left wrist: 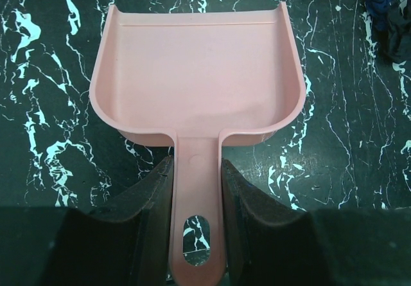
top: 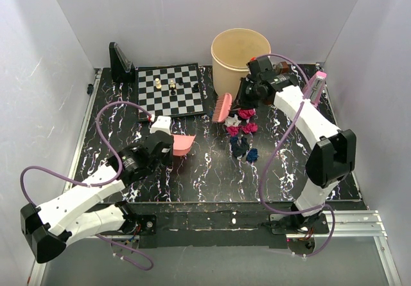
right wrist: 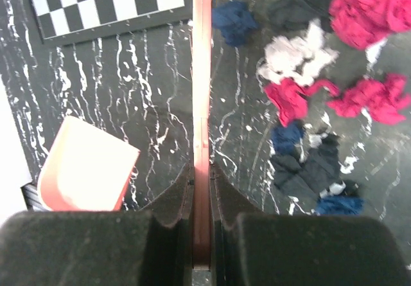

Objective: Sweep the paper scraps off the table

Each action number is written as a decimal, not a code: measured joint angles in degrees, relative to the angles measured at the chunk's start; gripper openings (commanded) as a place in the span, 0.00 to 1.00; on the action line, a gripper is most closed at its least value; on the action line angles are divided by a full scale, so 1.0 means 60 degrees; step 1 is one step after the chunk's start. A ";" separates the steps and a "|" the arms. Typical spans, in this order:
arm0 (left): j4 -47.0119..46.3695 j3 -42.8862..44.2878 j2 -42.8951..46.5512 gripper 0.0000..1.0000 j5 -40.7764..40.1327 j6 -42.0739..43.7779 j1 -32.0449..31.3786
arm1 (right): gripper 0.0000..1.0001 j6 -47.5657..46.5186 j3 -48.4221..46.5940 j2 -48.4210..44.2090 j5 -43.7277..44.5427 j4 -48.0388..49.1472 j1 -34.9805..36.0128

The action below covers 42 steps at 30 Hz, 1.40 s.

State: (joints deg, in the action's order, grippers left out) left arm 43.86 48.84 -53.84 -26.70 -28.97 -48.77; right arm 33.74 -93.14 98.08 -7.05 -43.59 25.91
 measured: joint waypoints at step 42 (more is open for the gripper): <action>-0.3555 -0.1574 -0.1494 0.00 0.3293 0.1934 -0.0051 | 0.01 -0.4204 -0.0495 -0.1290 0.4269 -0.1953 -0.0488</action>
State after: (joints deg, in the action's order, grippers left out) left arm 22.52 39.40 -62.81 -6.94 -17.37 -49.08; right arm 8.51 -96.12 90.35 18.57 -55.31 22.98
